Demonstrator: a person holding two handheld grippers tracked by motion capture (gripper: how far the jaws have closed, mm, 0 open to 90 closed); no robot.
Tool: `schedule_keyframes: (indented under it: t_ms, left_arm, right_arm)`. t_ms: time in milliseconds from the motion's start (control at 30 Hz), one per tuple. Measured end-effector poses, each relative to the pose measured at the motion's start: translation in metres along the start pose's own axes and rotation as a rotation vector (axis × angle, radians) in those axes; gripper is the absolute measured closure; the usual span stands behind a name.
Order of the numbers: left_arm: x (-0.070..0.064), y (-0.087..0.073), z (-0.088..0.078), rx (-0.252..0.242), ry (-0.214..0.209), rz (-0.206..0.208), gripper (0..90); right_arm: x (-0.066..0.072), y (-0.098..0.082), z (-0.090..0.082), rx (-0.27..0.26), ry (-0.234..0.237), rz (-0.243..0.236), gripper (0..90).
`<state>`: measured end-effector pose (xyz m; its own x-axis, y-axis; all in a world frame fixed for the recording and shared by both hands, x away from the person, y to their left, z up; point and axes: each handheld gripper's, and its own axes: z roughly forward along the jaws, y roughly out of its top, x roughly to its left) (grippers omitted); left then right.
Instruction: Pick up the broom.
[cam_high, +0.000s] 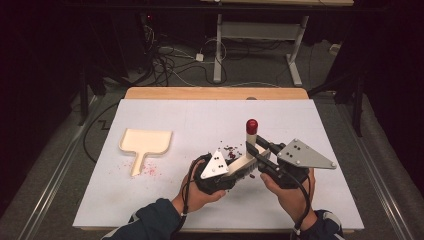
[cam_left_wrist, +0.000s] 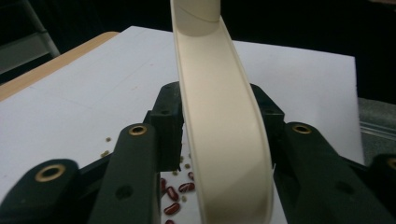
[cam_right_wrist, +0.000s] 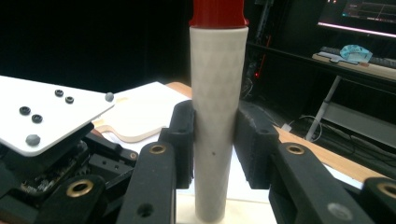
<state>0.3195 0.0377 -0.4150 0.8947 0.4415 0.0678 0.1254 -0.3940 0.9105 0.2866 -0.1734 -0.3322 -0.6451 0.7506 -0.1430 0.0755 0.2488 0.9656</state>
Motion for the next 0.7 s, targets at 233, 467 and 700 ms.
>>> schedule_keyframes:
  t_ms: [233, 467, 700]
  left_arm:
    - [0.013, 0.001, -0.014, 0.04, -0.033, 0.019, 65.9]
    - [0.023, -0.001, -0.029, 0.108, -0.12, 0.066, 65.9]
    - [0.017, -0.005, -0.036, 0.159, -0.19, 0.133, 65.8]
  right_arm:
    - [-0.008, 0.001, -0.001, 0.016, 0.094, -0.011, 63.5]
    - [-0.033, -0.005, 0.0, 0.138, 0.308, -0.115, 45.8]
    - [-0.029, -0.029, 0.018, 0.327, 0.501, -0.256, 38.6]
